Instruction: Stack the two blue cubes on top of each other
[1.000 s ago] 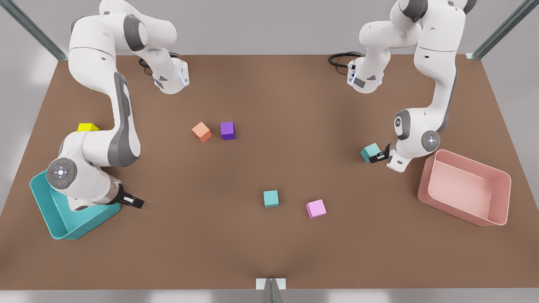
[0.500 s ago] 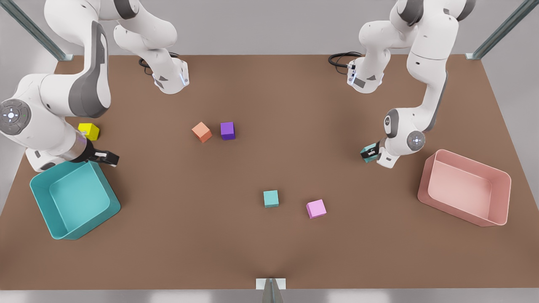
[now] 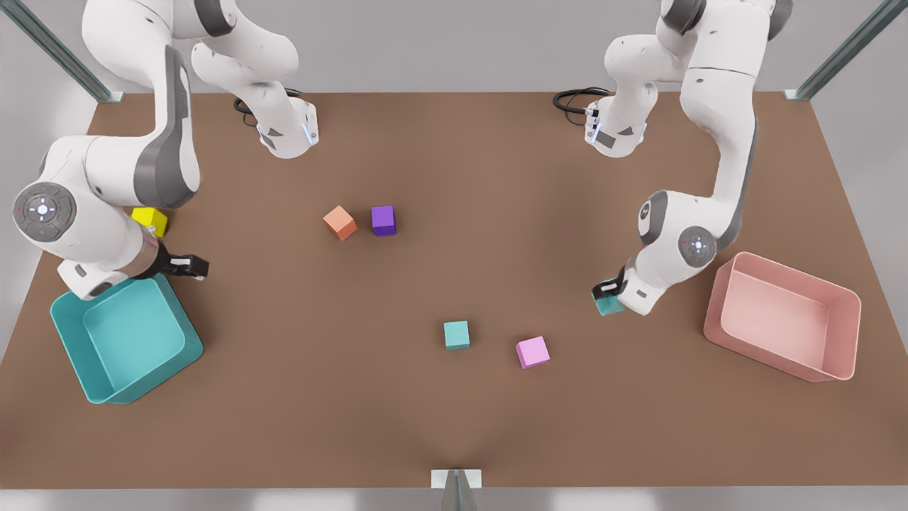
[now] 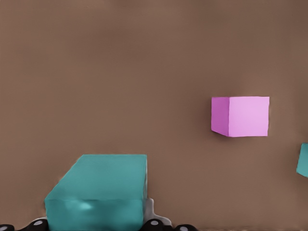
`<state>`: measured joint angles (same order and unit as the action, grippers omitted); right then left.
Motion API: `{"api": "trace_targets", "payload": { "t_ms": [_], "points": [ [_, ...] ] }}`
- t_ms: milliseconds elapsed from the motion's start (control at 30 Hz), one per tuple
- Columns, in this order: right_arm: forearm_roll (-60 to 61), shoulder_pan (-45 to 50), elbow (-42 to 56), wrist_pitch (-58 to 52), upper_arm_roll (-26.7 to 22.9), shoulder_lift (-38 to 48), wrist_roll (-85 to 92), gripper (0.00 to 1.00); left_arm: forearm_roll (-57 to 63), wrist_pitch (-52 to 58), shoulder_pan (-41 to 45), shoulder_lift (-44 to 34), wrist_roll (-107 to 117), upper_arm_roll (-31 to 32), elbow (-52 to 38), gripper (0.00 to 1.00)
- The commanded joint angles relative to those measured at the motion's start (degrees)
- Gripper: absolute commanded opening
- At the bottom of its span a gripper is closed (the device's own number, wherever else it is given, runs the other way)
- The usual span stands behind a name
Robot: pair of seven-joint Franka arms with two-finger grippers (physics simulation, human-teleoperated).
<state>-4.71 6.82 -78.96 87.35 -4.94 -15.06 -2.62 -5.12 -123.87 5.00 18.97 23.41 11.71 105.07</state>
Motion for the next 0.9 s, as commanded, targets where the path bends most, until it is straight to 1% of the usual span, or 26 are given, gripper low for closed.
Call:
{"api": "trace_targets", "payload": {
  "t_ms": [0, 33, 67, 133, 200, 267, 333, 467, 533, 600, 867],
  "points": [
    [0.2, -0.1, 0.7, -0.1, -0.2, 0.4, 6.4, 1.0, 4.7, 21.7, 6.5, 5.8, 24.8, 1.7, -12.9, 0.66],
    [0.3, -1.0, 1.4, -0.1, -0.2, 0.5, 6.5, 1.0, 7.3, 21.7, 10.5, 9.7, 31.2, 1.7, -17.9, 0.66],
    [0.2, -1.1, 1.7, -0.1, -0.2, 0.4, 6.5, 1.0, 7.8, 21.7, 16.2, 15.3, 38.5, 1.7, -25.2, 0.67],
    [0.1, -0.6, 1.9, -0.1, 0.3, 0.8, 6.5, 1.0, 7.8, 21.6, 17.9, 23.5, 40.1, 1.7, -35.9, 0.67],
    [-0.3, 0.1, 1.7, -0.1, 0.4, 0.8, 6.5, 1.0, 7.9, 18.8, 20.4, 29.6, 40.0, 1.7, -42.7, 0.67],
    [-0.3, 0.2, 1.6, -0.1, 0.4, 0.8, 6.5, 1.0, 7.9, 9.8, 20.8, 32.4, 40.0, 1.7, -43.9, 0.67],
    [-0.3, 0.4, 1.4, 0.0, 0.4, 0.5, 6.5, 1.0, 7.9, 9.6, 21.3, 34.0, 40.0, 1.7, -46.5, 0.67],
    [-0.1, 0.7, 1.0, 1.1, 0.4, 0.0, 6.5, 1.0, 7.8, 8.3, 23.0, 35.3, 40.0, 1.7, -46.9, 0.67],
    [0.1, 1.4, 0.9, 1.2, 0.5, -0.8, 6.4, 1.0, 7.8, 7.4, 23.9, 37.3, 40.0, 1.7, -49.2, 0.67],
    [2.1, 0.8, 0.9, 3.4, 0.2, -2.8, 6.4, 1.0, 7.8, 6.2, 24.4, 37.8, 40.0, 1.7, -49.4, 0.67],
    [2.1, 1.2, 0.8, 5.1, 0.3, -4.2, 6.2, 1.0, 7.8, 3.1, 24.4, 40.2, 39.7, 1.7, -50.9, 0.67]
  ]
}}
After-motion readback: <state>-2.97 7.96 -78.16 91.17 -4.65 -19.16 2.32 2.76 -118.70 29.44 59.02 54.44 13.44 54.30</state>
